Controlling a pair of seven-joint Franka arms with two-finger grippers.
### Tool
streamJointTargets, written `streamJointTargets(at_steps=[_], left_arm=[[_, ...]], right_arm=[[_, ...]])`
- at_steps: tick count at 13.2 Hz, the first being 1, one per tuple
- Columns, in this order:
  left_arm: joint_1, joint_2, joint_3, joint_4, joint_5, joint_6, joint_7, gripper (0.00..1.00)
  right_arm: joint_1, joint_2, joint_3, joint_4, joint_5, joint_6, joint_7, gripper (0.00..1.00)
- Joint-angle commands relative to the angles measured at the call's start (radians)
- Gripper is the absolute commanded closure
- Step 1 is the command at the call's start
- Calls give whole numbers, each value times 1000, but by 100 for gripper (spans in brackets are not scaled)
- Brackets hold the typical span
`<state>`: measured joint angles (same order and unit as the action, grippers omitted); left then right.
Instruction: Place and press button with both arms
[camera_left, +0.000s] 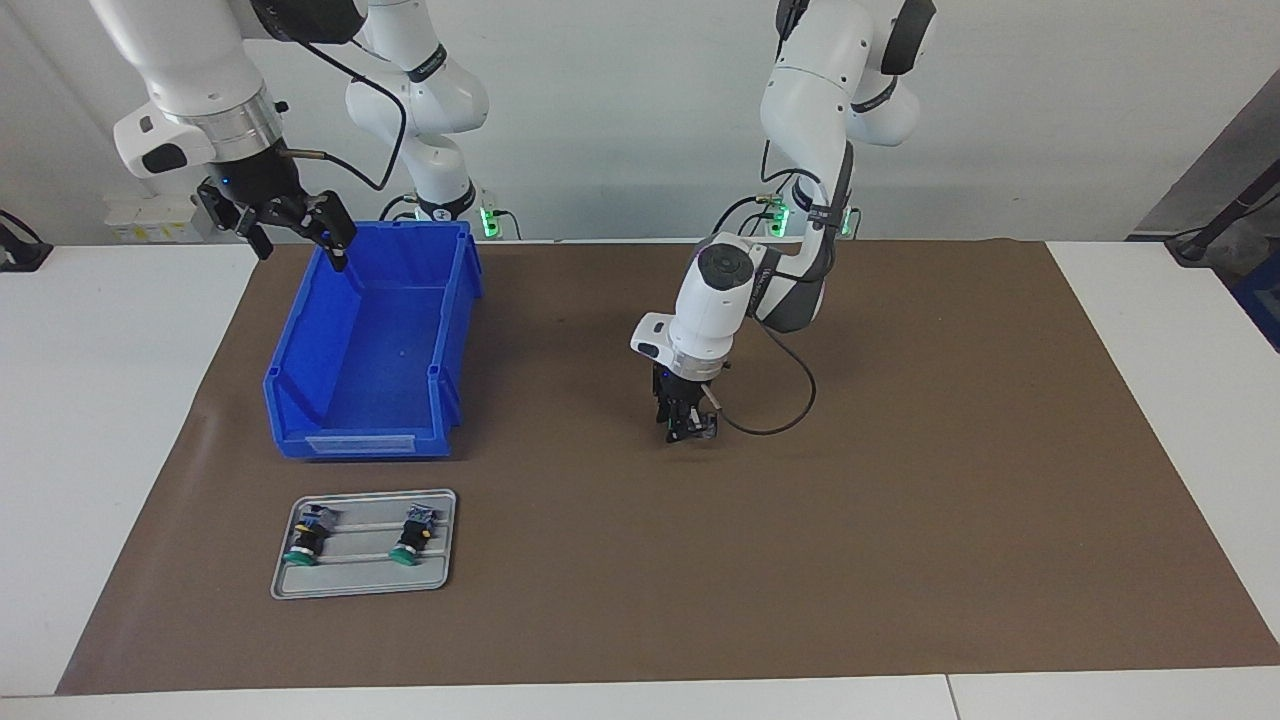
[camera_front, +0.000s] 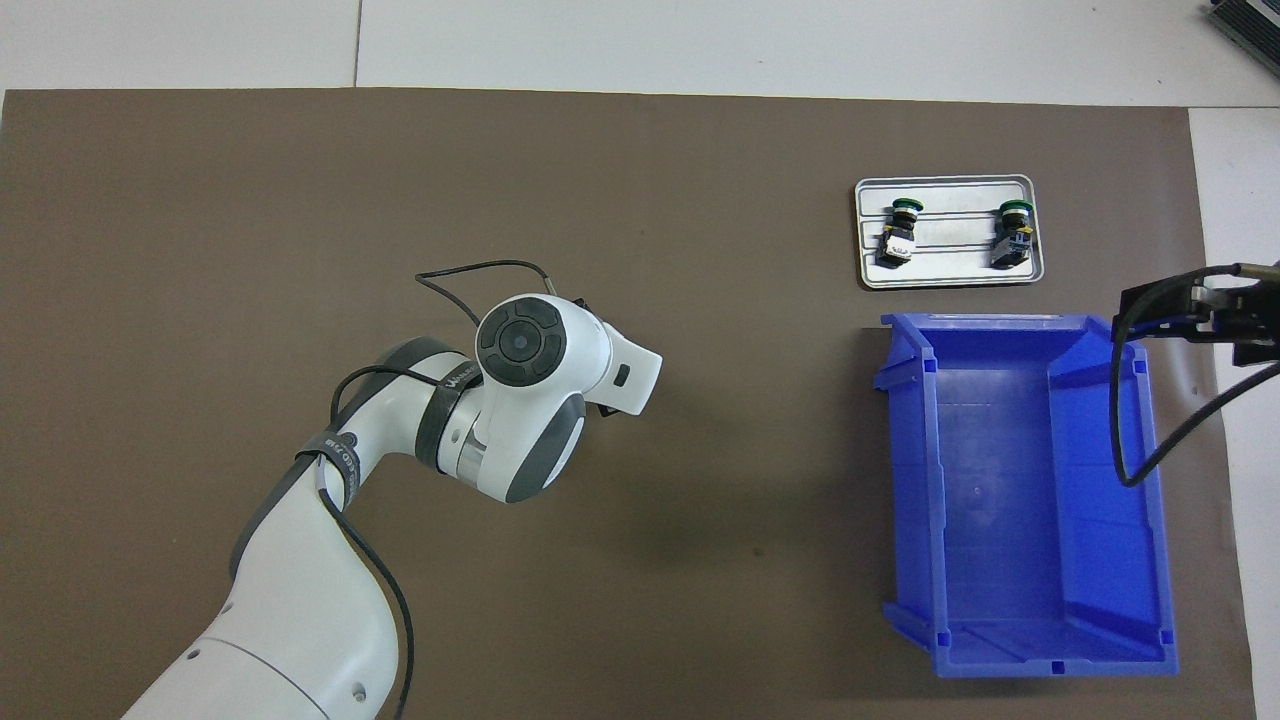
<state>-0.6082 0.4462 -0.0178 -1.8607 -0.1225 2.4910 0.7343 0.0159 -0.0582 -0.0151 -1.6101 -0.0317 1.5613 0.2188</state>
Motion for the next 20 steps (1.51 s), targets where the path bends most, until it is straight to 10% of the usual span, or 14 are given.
streamJointTargets(at_steps=[1, 10, 20], left_arm=[[25, 14, 3, 81, 3, -84, -12, 100], [198, -50, -8, 124, -519, -122, 245, 100], [404, -234, -5, -208, -1112, -240, 892, 100]], right_arm=[[-4, -25, 3, -25, 23, -3, 13, 0], [-4, -26, 3, -25, 23, -3, 13, 0], [-2, -23, -5, -25, 23, -4, 19, 0]])
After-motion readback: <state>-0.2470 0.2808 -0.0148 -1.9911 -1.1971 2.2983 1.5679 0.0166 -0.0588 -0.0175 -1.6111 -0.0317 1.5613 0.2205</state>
